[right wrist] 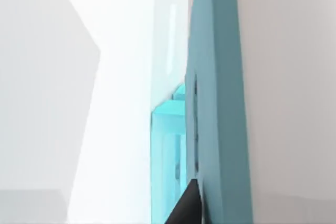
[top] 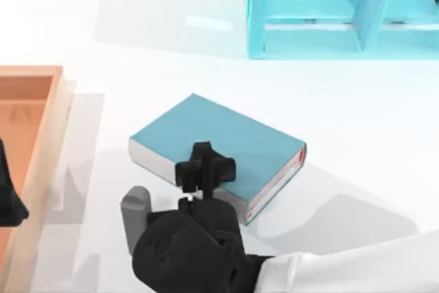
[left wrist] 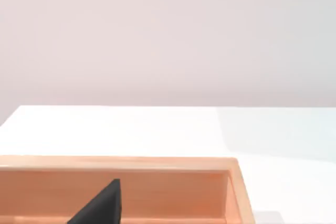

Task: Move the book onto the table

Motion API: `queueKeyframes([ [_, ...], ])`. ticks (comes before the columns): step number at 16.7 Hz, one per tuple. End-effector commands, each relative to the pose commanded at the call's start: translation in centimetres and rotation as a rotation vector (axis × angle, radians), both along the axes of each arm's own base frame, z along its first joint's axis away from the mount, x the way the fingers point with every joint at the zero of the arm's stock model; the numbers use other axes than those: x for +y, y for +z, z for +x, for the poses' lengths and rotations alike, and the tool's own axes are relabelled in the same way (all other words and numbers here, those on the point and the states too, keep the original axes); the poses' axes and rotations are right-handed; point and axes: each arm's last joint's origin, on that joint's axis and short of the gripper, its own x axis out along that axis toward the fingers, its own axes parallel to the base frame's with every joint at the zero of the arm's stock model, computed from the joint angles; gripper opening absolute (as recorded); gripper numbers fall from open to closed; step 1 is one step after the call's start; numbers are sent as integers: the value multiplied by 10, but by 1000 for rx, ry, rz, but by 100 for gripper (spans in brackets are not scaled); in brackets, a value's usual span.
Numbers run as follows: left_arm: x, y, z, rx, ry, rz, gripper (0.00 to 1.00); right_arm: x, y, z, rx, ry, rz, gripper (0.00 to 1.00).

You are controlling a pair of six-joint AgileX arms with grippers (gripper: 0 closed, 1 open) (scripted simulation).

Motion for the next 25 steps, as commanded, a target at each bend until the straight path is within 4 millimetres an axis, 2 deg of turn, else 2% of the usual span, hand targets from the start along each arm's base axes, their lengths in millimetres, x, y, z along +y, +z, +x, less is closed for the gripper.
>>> queueKeyframes([
  [6, 0, 0, 0, 0, 0, 0, 100, 0, -27, 0, 1, 0, -1, 0],
  [10, 0, 0, 0, 0, 0, 0, 100, 0, -29, 0, 0, 0, 0, 0],
  [23, 0, 0, 0, 0, 0, 0, 100, 0, -29, 0, 0, 0, 0, 98],
  [25, 0, 0, 0, 0, 0, 0, 100, 0, -29, 0, 0, 0, 0, 100],
])
